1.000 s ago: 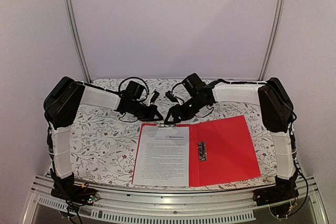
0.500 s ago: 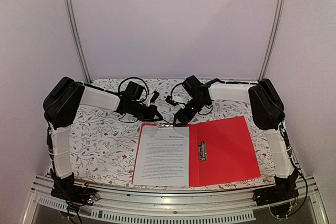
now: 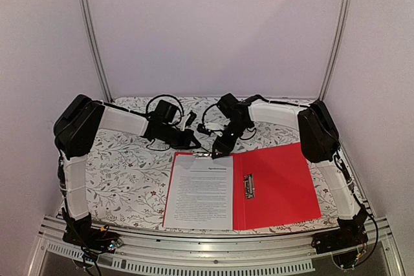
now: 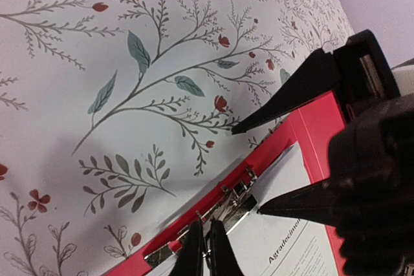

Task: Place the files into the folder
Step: Hold the spring clip on the folder at the center of the board.

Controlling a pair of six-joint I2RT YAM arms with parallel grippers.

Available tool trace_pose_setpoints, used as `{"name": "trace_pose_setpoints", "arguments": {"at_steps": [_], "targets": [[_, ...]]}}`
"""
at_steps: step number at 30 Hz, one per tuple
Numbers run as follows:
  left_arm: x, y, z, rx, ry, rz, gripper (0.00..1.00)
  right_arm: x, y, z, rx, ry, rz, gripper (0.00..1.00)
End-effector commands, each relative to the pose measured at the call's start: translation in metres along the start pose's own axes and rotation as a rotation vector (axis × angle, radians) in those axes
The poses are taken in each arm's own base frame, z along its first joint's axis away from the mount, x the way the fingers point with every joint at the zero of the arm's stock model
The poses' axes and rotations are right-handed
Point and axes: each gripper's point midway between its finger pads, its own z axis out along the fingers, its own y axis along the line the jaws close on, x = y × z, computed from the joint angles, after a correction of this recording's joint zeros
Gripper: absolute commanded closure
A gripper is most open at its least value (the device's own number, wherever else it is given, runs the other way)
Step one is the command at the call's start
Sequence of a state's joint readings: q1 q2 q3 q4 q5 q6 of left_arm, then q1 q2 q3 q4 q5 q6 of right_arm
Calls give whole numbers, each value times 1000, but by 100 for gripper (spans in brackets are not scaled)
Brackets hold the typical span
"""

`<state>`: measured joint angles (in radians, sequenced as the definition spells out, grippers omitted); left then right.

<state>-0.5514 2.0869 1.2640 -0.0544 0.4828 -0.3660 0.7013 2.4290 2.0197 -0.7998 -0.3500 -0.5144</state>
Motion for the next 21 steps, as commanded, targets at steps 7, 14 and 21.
{"name": "trace_pose_setpoints", "arguments": {"at_steps": [7,14,21], "targets": [[115,71,15,-258,329,-116,100,9,11,19,-47,75,-57,50],[118,73,15,-261,334,-124,100,9,21,24,-81,97,-85,56],[120,76,15,-249,328,-143,100,14,24,28,-81,120,-85,72]]}}
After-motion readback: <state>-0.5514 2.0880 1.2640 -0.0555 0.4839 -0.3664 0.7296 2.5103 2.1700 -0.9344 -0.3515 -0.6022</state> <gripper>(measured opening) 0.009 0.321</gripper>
